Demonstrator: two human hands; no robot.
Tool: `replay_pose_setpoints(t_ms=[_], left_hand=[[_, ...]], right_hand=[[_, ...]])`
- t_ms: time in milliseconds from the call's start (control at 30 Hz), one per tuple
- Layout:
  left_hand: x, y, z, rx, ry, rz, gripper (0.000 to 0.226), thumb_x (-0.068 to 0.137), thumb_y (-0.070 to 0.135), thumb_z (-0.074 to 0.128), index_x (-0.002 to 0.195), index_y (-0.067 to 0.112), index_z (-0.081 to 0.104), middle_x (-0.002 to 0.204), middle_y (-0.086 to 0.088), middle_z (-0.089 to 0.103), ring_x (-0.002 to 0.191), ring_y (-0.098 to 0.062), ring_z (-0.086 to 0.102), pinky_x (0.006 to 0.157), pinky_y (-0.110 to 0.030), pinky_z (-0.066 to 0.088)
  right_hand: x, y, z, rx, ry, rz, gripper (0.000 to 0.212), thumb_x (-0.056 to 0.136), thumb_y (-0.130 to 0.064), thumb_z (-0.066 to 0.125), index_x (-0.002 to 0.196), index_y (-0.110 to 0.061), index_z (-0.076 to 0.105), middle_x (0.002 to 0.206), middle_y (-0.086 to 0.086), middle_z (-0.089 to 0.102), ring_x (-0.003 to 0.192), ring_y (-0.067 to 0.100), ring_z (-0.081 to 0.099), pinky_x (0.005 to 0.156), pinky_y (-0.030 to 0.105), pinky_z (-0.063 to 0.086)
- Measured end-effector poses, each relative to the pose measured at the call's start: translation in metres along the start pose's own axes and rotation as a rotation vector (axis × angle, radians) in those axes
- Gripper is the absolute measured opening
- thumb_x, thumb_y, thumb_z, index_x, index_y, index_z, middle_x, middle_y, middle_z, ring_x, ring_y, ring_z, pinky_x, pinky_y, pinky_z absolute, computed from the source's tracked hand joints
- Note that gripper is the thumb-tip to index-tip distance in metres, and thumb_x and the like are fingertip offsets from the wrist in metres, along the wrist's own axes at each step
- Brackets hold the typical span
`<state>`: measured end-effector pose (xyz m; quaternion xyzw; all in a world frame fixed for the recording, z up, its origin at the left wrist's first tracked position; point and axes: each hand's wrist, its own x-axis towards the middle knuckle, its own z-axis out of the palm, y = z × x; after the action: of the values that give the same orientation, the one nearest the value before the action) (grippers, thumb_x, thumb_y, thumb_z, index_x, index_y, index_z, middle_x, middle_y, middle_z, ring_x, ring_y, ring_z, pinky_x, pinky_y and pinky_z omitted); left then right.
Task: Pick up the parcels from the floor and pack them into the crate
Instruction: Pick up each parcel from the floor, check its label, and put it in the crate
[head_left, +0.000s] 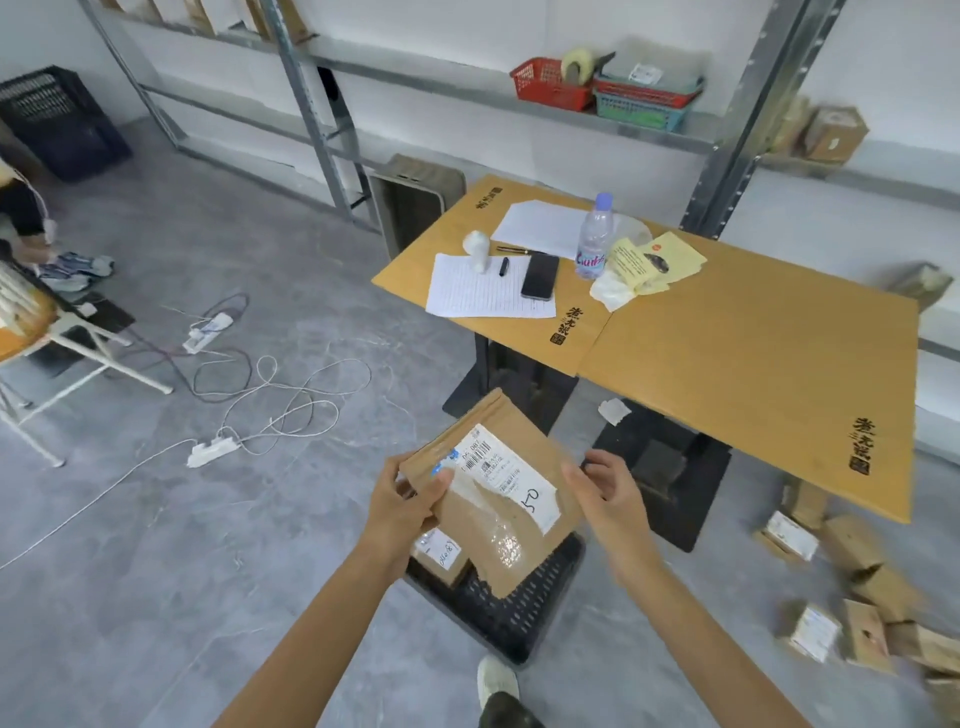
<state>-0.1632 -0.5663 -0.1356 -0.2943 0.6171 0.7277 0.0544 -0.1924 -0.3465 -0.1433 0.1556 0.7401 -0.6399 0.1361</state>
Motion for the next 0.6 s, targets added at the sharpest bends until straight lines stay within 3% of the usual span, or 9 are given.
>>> replay_pose_setpoints(t_ms=[100,167,233,333,467,533,600], left_hand=[[0.022,-0.002,-0.011,-0.076,0.066,-0.041,0.04,0.083,0.014,0.069,0.117,0.012,0.046,0.115,-0.012,0.061,0.094,-0.025,0.064,0.07,-0.035,0.057],[0.04,-0.001,-0.016,-0.082,0.095,-0.077,0.042,0.083,0.013,0.069,0.117,0.012,0.044,0.114,-0.012,0.061,0.095,-0.026,0.063,0.074,-0.038,0.056],[0.061,-0.002,-0.023,-0.075,0.106,-0.116,0.044,0.083,0.014,0.069,0.118,0.013,0.042,0.114,-0.013,0.059,0.098,-0.028,0.062,0.076,-0.038,0.056],[0.096,-0.011,-0.039,-0.002,0.035,-0.191,0.045,0.082,0.017,0.07,0.116,0.014,0.041,0.119,-0.016,0.057,0.106,-0.033,0.061,0.08,-0.04,0.056],[0.143,-0.038,-0.063,0.241,-0.193,-0.304,0.017,0.09,0.028,0.06,0.103,0.018,0.054,0.111,-0.024,0.057,0.104,-0.037,0.057,0.095,-0.043,0.05],[0.168,-0.059,-0.076,0.415,-0.234,-0.339,0.023,0.091,0.027,0.06,0.112,0.021,0.052,0.115,-0.013,0.06,0.109,-0.029,0.057,0.101,-0.044,0.046],[0.194,-0.082,-0.088,0.557,-0.262,-0.323,0.032,0.091,0.023,0.06,0.121,0.019,0.05,0.118,-0.007,0.061,0.109,-0.022,0.057,0.097,-0.036,0.046]], right_hand=[[0.021,-0.001,0.041,0.158,0.007,0.059,0.07,0.082,-0.044,0.066,0.139,-0.026,0.031,0.132,-0.001,0.049,0.121,0.016,0.05,0.103,0.039,0.044],[0.032,0.007,0.064,0.32,-0.057,0.125,0.087,0.075,-0.047,0.07,0.145,-0.03,0.022,0.131,-0.002,0.054,0.119,0.017,0.055,0.103,0.047,0.045],[0.04,0.023,0.083,0.332,-0.092,0.17,0.093,0.068,-0.051,0.072,0.144,-0.041,0.019,0.129,-0.008,0.057,0.116,0.015,0.058,0.1,0.05,0.048],[0.046,0.047,0.102,0.324,-0.097,0.216,0.079,0.076,-0.045,0.07,0.139,-0.05,0.024,0.13,-0.012,0.054,0.113,0.015,0.058,0.088,0.047,0.056],[0.054,0.088,0.111,0.397,0.084,0.372,0.071,0.076,-0.04,0.069,0.138,-0.041,0.033,0.129,0.002,0.056,0.113,0.025,0.058,0.084,0.052,0.056],[0.06,0.117,0.113,0.36,0.182,0.413,0.062,0.08,-0.037,0.068,0.133,-0.041,0.035,0.125,0.006,0.058,0.113,0.03,0.058,0.084,0.052,0.055],[0.072,0.149,0.115,0.331,0.268,0.468,0.054,0.086,-0.033,0.065,0.13,-0.041,0.036,0.117,0.007,0.061,0.108,0.032,0.06,0.075,0.046,0.056]])
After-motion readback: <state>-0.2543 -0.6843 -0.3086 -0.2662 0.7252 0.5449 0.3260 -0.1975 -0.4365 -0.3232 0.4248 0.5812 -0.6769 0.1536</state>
